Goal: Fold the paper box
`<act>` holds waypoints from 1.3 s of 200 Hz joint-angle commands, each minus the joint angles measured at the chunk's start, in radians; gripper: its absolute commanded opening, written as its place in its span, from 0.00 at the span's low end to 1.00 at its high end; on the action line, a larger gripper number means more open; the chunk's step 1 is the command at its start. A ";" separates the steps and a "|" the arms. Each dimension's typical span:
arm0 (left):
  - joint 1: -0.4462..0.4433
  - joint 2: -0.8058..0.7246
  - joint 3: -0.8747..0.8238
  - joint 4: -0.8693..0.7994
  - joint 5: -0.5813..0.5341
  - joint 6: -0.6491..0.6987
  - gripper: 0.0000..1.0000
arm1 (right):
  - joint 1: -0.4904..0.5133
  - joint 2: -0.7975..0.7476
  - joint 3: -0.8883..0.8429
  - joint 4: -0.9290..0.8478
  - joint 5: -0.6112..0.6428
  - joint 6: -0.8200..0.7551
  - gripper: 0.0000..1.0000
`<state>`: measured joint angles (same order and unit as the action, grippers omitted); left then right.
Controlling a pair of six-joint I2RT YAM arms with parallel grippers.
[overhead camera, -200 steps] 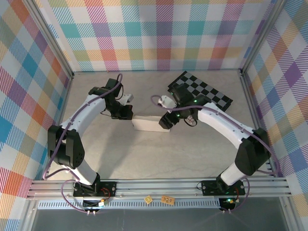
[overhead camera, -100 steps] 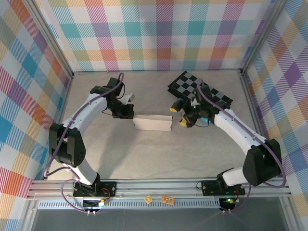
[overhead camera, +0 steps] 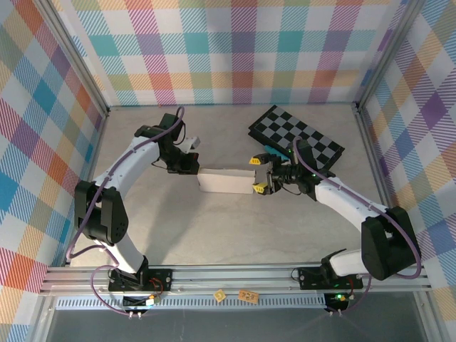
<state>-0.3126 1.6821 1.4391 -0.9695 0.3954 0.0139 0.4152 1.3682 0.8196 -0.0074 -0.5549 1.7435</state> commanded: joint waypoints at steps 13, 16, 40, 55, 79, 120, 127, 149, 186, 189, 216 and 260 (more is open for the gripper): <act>-0.008 0.045 0.005 -0.063 -0.045 -0.013 0.00 | 0.000 0.030 -0.005 0.021 -0.027 -0.011 0.68; -0.008 0.045 0.005 -0.063 -0.043 -0.011 0.00 | 0.000 0.035 -0.012 0.028 -0.029 -0.011 0.68; -0.009 0.045 0.005 -0.063 -0.044 -0.014 0.00 | 0.000 0.064 -0.036 0.071 -0.029 -0.020 0.64; -0.010 0.044 0.004 -0.063 -0.044 -0.013 0.00 | -0.002 0.077 -0.022 0.053 -0.024 -0.047 0.60; -0.010 0.046 0.003 -0.060 -0.039 -0.015 0.00 | -0.001 0.081 -0.006 0.000 0.009 -0.102 0.51; -0.008 0.042 0.005 -0.047 -0.017 -0.044 0.00 | -0.002 0.092 -0.011 -0.022 0.057 -0.152 0.39; -0.006 0.041 0.004 -0.043 -0.005 -0.053 0.02 | -0.003 0.099 -0.010 -0.027 0.059 -0.160 0.38; 0.001 0.026 0.004 -0.026 0.032 -0.092 0.14 | -0.003 0.114 -0.004 -0.032 0.075 -0.172 0.36; 0.029 -0.058 -0.033 0.049 0.122 -0.227 0.33 | -0.003 0.133 0.024 -0.057 0.090 -0.185 0.32; 0.032 -0.068 -0.039 0.058 0.126 -0.244 0.33 | -0.003 0.136 0.027 -0.059 0.089 -0.185 0.32; 0.053 -0.178 -0.133 0.199 0.178 -0.487 0.41 | -0.003 0.143 0.036 -0.074 0.091 -0.188 0.30; 0.045 -0.305 -0.284 0.355 0.027 -1.062 0.53 | -0.003 0.151 0.042 -0.088 0.095 -0.186 0.29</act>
<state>-0.2695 1.4368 1.2140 -0.7277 0.4980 -0.6563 0.4152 1.4853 0.8577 -0.0021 -0.5056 1.5764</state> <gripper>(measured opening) 0.508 0.294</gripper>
